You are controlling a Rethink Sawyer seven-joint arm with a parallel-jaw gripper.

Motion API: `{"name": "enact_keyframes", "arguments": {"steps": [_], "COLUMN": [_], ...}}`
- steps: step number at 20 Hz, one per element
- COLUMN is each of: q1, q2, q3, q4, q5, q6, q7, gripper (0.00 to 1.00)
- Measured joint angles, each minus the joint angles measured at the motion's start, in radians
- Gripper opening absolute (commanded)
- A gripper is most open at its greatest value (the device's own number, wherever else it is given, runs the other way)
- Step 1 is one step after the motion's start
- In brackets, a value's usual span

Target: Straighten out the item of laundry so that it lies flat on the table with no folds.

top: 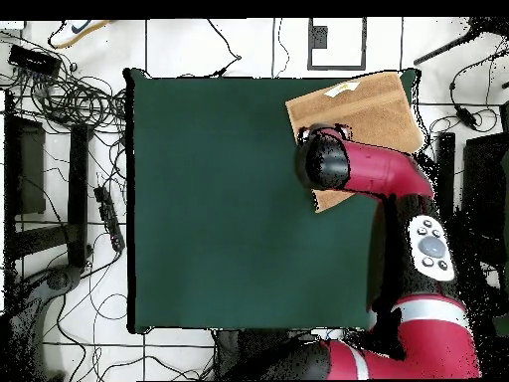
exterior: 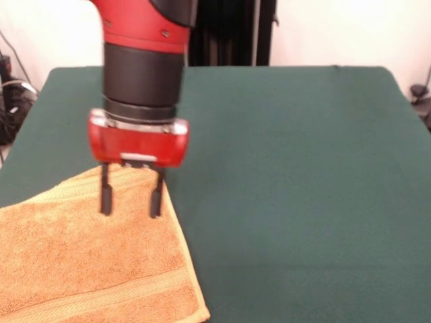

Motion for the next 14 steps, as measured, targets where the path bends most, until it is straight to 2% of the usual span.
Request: {"name": "enact_keyframes", "arguments": {"steps": [14], "q1": [0.114], "q2": [0.073], "q3": [-0.050], "q4": [0.001], "q5": [0.000], "q6": [-0.014], "q7": [0.001], "gripper": [1.00]}}
